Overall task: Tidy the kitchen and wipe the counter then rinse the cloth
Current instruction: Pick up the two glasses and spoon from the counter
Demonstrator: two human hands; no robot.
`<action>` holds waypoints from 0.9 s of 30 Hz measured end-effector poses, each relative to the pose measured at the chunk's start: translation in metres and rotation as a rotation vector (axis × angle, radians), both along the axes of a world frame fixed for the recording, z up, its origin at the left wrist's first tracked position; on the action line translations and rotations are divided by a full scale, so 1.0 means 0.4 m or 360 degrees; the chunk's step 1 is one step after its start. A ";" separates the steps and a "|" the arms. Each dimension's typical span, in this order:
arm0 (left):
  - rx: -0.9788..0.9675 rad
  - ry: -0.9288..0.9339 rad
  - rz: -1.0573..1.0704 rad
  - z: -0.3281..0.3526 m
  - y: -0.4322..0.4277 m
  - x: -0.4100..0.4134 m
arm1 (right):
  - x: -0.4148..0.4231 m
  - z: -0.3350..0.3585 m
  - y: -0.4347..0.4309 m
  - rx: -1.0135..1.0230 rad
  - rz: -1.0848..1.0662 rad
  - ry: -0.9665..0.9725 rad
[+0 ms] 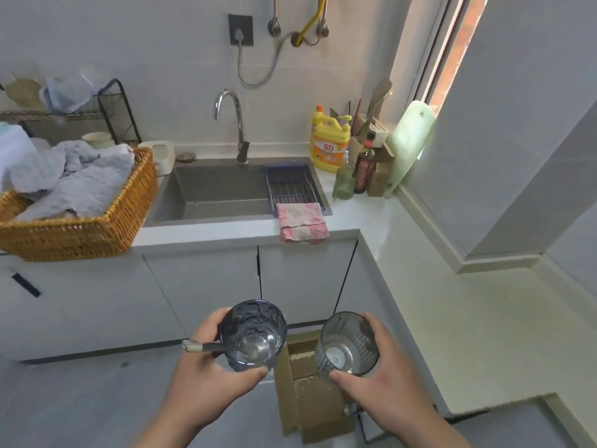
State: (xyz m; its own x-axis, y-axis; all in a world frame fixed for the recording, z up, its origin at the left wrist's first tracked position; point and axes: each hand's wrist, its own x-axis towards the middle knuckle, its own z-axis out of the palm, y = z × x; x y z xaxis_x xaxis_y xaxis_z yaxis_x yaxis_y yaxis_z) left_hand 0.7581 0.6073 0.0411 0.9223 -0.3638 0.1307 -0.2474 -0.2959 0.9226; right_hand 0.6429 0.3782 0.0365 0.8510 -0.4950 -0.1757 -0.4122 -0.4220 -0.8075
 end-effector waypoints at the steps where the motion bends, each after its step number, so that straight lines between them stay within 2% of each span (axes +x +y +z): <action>1: 0.0006 0.0017 -0.0051 0.006 -0.010 0.046 | 0.029 0.001 -0.002 0.0006 -0.0060 -0.0003; 4: 0.0020 0.0098 -0.0220 0.013 -0.052 0.169 | 0.096 0.007 -0.016 0.0000 -0.0233 -0.0037; 6: 0.0028 0.0053 -0.0319 0.021 -0.091 0.230 | 0.125 0.008 -0.034 0.0011 -0.0321 -0.0043; 14: 0.0034 0.0075 -0.0596 0.010 -0.289 0.370 | 0.188 0.000 -0.148 -0.0006 -0.0578 -0.0049; 27: 0.0163 0.0063 -0.0673 -0.011 -0.613 0.531 | 0.314 -0.068 -0.447 0.0117 -0.0695 -0.0102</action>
